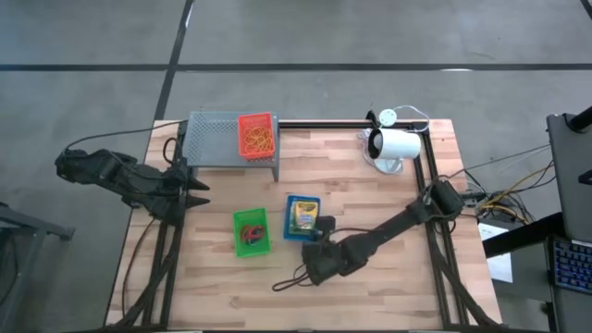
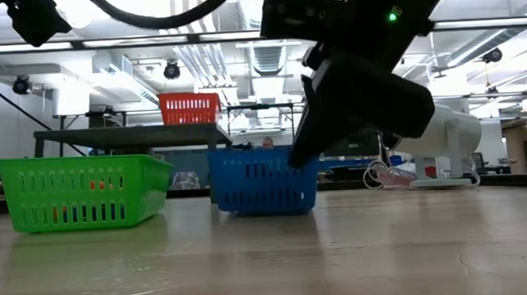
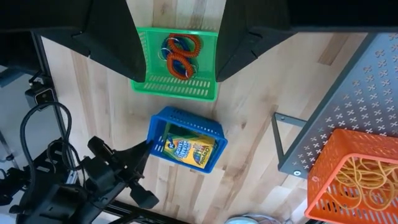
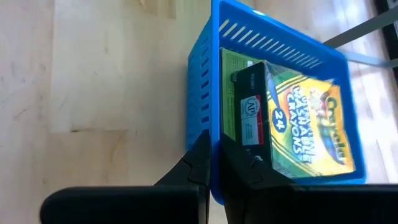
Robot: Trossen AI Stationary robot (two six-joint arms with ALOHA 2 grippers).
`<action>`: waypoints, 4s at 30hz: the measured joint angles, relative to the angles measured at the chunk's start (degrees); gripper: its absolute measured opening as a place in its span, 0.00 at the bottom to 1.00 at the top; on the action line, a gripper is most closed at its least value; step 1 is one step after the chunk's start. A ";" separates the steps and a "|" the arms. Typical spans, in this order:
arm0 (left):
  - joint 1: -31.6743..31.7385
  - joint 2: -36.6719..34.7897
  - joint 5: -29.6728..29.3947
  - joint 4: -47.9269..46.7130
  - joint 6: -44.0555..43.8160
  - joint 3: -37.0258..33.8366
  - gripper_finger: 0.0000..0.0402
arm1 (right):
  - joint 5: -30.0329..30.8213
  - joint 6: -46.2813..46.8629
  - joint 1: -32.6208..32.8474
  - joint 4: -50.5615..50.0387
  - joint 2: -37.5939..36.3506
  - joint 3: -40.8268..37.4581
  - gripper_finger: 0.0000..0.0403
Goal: Pick & Place Office Desk Supplies
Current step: Put the blue bin filled with crayon boxes on the shelf
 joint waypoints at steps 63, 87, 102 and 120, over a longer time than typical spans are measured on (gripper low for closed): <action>-0.02 0.00 0.00 0.00 0.00 -0.01 0.50 | -9.24 -40.60 -11.45 -4.44 -0.05 22.74 0.03; -0.02 0.02 0.02 -0.02 0.00 -0.01 0.50 | -25.13 -59.44 -19.70 12.05 2.57 21.53 0.03; -0.02 0.02 0.02 -0.02 -0.01 0.00 0.50 | -28.29 -59.44 -22.28 19.76 3.52 21.64 0.02; -0.02 0.02 0.00 -0.02 0.00 0.01 0.50 | -28.19 -57.96 -23.75 17.10 3.58 21.64 0.02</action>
